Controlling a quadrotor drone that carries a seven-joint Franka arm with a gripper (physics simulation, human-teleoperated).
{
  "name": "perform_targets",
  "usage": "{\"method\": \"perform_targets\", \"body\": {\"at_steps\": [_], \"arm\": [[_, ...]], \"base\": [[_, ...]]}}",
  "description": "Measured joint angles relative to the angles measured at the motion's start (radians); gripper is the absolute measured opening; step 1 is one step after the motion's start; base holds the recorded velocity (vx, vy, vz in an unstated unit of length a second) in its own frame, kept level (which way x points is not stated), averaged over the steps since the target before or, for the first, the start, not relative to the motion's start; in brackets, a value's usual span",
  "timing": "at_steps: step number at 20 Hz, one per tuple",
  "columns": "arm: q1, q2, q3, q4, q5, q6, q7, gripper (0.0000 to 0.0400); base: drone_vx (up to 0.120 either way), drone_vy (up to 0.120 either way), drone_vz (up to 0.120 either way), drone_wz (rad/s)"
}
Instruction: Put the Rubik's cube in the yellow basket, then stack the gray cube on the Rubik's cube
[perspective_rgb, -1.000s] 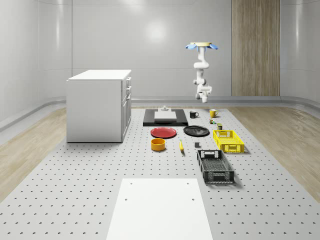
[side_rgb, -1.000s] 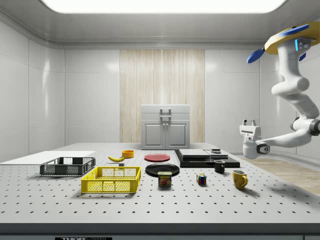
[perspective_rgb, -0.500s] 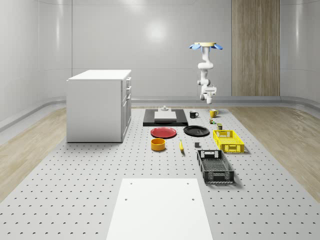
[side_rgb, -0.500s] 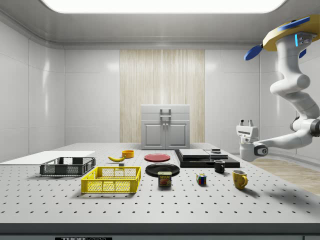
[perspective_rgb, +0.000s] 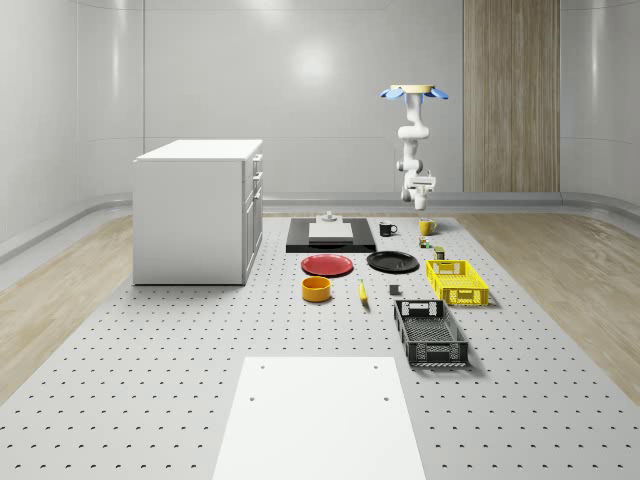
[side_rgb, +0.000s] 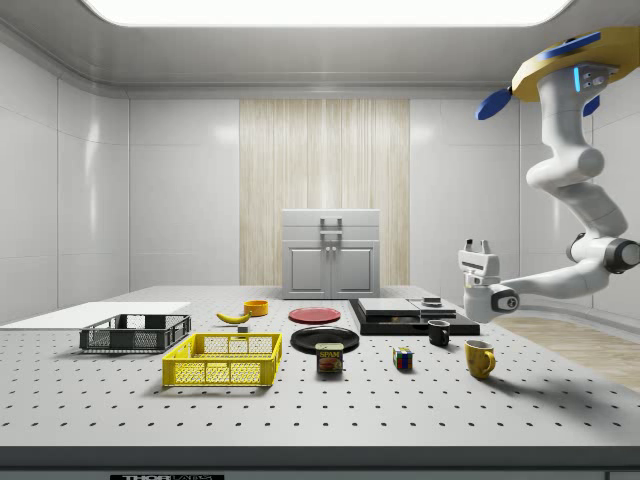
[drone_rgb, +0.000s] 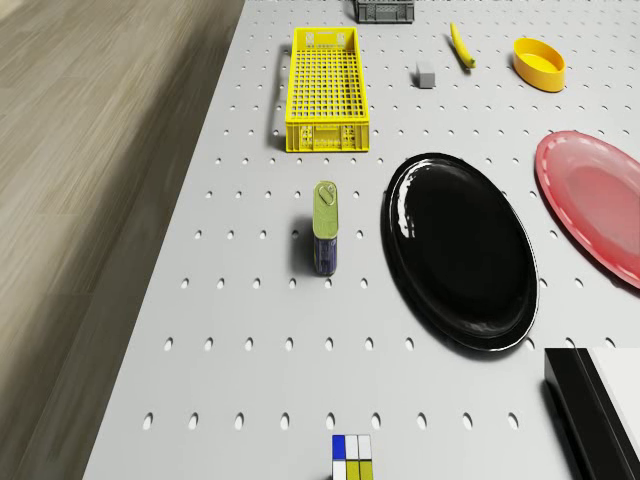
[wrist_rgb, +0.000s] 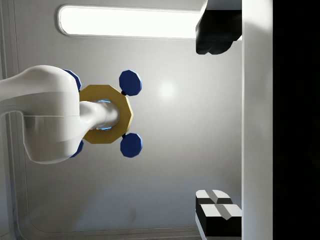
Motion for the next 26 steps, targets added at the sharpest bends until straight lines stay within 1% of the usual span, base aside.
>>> {"method": "perform_targets", "body": {"at_steps": [4, 8, 11, 14, 17, 19, 21, 23, 26], "arm": [[-0.010, -0.003, 0.032, -0.004, -0.044, 0.004, 0.006, 0.0400], [-0.029, -0.007, 0.093, -0.015, -0.131, 0.008, 0.018, 0.0400], [-0.054, -0.013, 0.173, -0.037, -0.245, 0.013, 0.034, 0.0400], [-0.095, -0.026, 0.296, -0.089, -0.423, 0.022, 0.061, 0.0400], [-0.157, -0.051, 0.465, -0.198, -0.683, 0.035, 0.111, 0.0400], [-0.215, -0.076, 0.594, -0.310, -0.896, 0.042, 0.165, 0.0400], [-0.288, -0.105, 0.720, -0.442, -1.126, 0.039, 0.237, 0.0400], [-0.380, -0.134, 0.832, -0.568, -1.346, 0.019, 0.323, 0.0400], [-0.541, -0.175, 0.966, -0.708, -1.612, -0.042, 0.456, 0.0400]], "base": [[0.120, 0.000, 0.000, 0.000], [0.120, 0.000, 0.000, 0.000], [0.120, 0.000, 0.000, 0.000], [0.120, 0.000, 0.000, 0.000], [0.120, 0.000, 0.000, 0.000], [0.120, 0.000, 0.000, 0.000], [0.120, 0.000, -0.020, 0.000], [0.120, 0.000, -0.120, 0.000], [0.120, 0.000, -0.120, 0.000]]}}
